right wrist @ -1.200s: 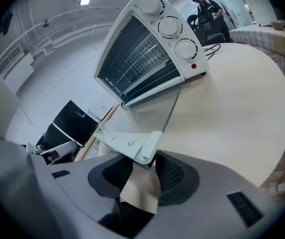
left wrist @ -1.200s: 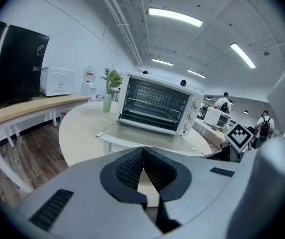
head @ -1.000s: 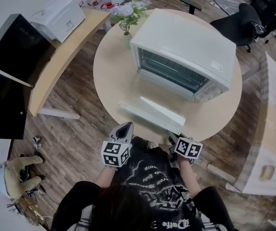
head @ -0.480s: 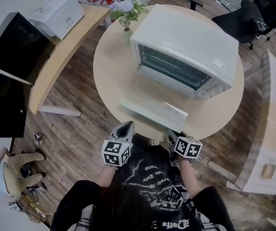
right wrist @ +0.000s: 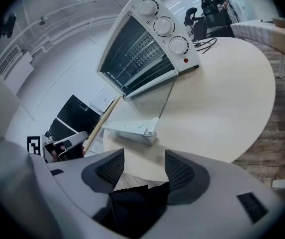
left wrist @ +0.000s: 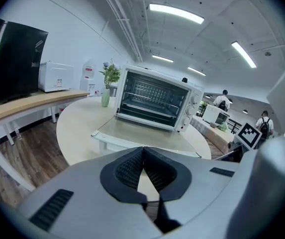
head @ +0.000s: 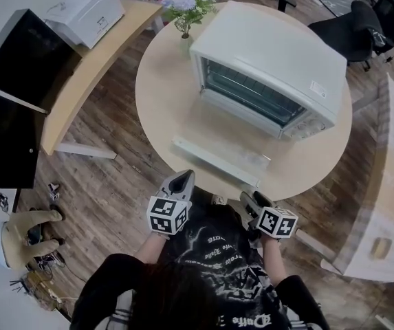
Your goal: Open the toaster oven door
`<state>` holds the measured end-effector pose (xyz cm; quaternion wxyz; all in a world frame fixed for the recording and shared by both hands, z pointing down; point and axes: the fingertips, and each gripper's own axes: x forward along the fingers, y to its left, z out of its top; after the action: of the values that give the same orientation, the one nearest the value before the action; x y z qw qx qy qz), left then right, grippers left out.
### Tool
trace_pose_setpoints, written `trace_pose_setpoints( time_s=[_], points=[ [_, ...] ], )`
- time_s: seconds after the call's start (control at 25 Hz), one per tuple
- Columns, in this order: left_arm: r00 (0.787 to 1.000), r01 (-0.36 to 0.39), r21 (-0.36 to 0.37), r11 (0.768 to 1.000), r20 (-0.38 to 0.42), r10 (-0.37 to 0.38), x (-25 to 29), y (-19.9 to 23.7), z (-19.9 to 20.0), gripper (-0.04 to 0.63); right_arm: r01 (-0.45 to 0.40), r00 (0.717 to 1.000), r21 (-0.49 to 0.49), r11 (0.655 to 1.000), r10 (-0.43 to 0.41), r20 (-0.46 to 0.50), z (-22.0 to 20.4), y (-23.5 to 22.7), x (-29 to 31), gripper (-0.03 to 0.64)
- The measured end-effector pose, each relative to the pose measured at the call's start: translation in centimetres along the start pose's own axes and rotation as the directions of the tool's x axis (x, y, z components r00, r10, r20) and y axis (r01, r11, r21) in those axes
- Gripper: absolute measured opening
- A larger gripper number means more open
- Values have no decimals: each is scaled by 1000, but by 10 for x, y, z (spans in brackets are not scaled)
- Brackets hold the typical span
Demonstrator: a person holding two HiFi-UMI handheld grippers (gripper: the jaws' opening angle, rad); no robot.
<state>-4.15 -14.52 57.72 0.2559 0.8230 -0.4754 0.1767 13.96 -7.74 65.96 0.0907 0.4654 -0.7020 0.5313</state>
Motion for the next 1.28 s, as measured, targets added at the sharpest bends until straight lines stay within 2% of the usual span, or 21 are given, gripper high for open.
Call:
trace_pose_setpoints(
  time_s=[0.2, 0.4, 0.56, 0.72, 0.88, 1.08, 1.28],
  points=[
    [1000, 3, -9, 1000, 22, -2, -2, -5, 4, 18, -32, 998, -89, 996, 37, 49, 18, 19, -27, 262],
    [997, 24, 3, 1000, 70, -24, -4, -17, 16, 19, -5, 978, -250, 968, 56, 201, 58, 47, -51, 261],
    [989, 51, 46, 998, 136, -56, -8, -35, 35, 18, 54, 933, -396, 917, 96, 347, 94, 75, -73, 262],
    [975, 76, 117, 990, 200, -99, -13, -55, 54, 20, 195, 894, -510, 838, 63, 444, 113, 86, -93, 259],
    [962, 85, 155, 984, 243, -122, -20, -63, 66, 19, 317, 859, -550, 773, 12, 511, 119, 84, -109, 255],
    [961, 74, 176, 982, 249, -117, -21, -61, 70, 19, 369, 840, -534, 761, -26, 542, 127, 73, -115, 240],
    [961, 62, 190, 980, 254, -110, -23, -57, 73, 20, 420, 820, -553, 720, -39, 571, 137, 76, -114, 156]
  ],
)
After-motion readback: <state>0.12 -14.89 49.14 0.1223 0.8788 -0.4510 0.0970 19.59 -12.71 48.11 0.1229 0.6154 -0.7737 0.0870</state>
